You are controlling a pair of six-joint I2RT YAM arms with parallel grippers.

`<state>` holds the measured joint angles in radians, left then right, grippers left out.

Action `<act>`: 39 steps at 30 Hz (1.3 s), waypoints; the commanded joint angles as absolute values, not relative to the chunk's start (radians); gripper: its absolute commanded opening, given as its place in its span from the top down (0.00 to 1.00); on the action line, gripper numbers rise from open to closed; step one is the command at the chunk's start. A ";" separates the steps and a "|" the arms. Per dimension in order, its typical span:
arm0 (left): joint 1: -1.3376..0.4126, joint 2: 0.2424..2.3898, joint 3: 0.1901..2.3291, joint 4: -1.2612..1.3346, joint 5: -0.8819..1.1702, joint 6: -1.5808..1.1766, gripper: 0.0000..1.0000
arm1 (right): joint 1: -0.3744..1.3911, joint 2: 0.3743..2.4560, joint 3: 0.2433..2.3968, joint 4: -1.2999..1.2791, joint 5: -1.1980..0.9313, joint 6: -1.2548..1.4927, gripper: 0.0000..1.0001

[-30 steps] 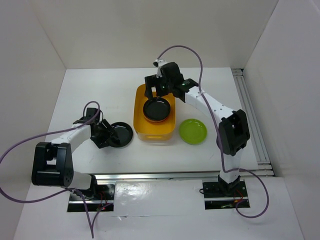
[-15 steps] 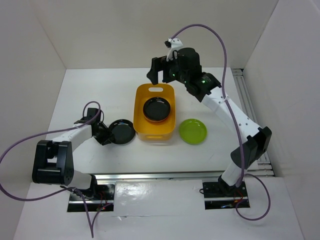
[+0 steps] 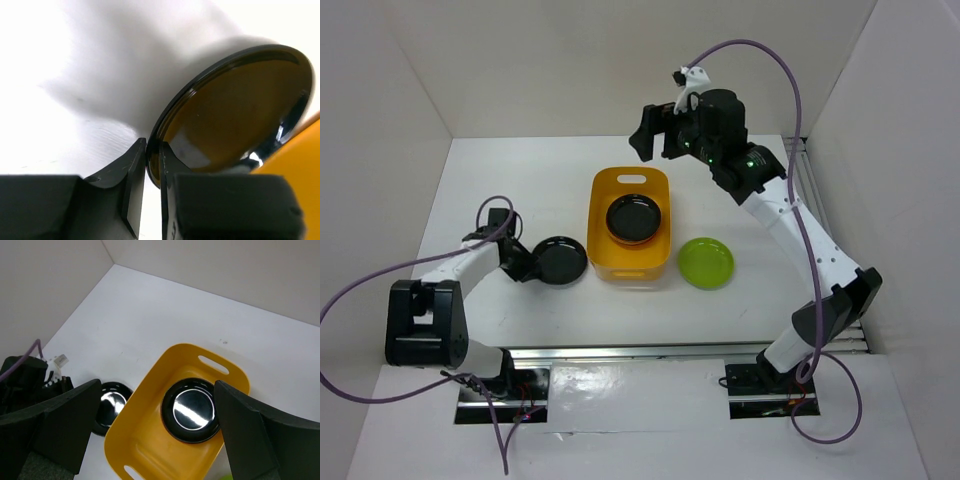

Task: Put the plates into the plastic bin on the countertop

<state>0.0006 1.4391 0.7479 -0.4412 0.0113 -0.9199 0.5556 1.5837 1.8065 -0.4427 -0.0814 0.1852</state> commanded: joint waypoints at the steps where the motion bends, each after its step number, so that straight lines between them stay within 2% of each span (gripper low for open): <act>1: 0.054 1.375 0.831 -0.537 -0.112 -0.920 1.00 | 0.534 1.523 1.819 -0.456 -0.067 0.186 0.00; 3: 0.095 1.296 0.883 -0.549 -0.112 -0.908 1.00 | 0.494 1.523 1.829 -0.466 -0.067 0.186 0.00; 7: 0.152 1.264 0.985 -0.483 0.031 -0.861 1.00 | 0.413 1.487 1.786 -0.457 -0.077 0.224 0.00; 14: 0.152 1.262 1.166 -0.468 0.173 -0.842 1.00 | 0.258 1.410 1.643 -0.425 -0.107 0.282 0.00; 18: 0.075 1.250 1.226 -0.399 0.268 -0.832 1.00 | 0.216 1.371 1.594 -0.425 -0.107 0.291 0.00; 25: -0.176 1.437 1.324 -0.360 0.216 -0.841 1.00 | 0.170 1.350 1.525 -0.425 -0.079 0.291 0.00; 28: -0.236 1.540 1.368 -0.350 0.198 -0.821 1.00 | 0.132 1.304 1.373 -0.393 0.035 0.348 0.00; 30: -0.258 1.601 1.410 -0.341 0.209 -0.792 1.00 | 0.104 1.203 1.217 -0.307 0.044 0.367 0.00; 32: -0.278 1.679 1.442 -0.368 0.200 -0.772 1.00 | 0.084 1.142 1.160 -0.295 0.108 0.376 0.00; 36: -0.317 1.744 1.486 -0.379 0.178 -0.747 1.00 | 0.084 1.118 1.091 -0.351 0.222 0.344 0.00; 37: -0.328 1.790 1.520 -0.408 0.155 -0.747 1.00 | 0.084 1.109 1.016 -0.389 0.266 0.366 0.00; 39: -0.328 1.816 1.529 -0.408 0.155 -0.747 1.00 | 0.045 1.109 0.964 -0.405 0.255 0.399 0.00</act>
<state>-0.3172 1.7885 1.4536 -0.4263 0.1761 -0.7734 0.0753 1.1454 1.0557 -0.3832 0.1665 0.3569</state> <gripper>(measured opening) 0.193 0.999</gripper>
